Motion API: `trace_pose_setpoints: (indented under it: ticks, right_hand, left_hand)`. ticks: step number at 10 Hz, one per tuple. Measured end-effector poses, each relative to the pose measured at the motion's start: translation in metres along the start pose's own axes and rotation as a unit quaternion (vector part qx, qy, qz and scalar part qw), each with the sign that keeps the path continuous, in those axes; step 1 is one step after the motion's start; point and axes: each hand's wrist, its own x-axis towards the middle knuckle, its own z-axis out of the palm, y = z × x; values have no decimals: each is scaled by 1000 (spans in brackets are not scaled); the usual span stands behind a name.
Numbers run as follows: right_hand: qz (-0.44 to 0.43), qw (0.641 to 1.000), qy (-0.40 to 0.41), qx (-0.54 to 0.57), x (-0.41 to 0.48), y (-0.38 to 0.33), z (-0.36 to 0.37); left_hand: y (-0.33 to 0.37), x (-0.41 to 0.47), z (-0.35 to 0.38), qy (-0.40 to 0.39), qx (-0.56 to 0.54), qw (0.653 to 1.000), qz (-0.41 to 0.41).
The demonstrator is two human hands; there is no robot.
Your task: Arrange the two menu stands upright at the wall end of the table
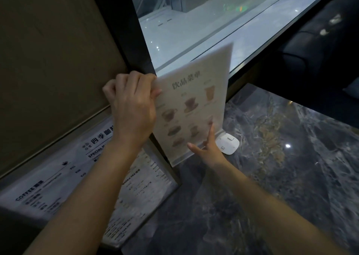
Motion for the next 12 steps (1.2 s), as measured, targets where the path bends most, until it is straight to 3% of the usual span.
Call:
trace_pose_setpoints:
  ticks: [6, 8, 12]
  right_hand:
    - [17, 994, -63, -93, 1, -3, 2]
    - [22, 991, -66, -110, 4, -1, 5]
    - [13, 991, -27, -131, -4, -8, -3]
  left_hand:
    - [0, -3, 0, -27, 13, 999, -14]
    - [-1, -6, 1, -5, 64, 998, -1]
    - [0, -11, -9, 26, 47, 998, 28]
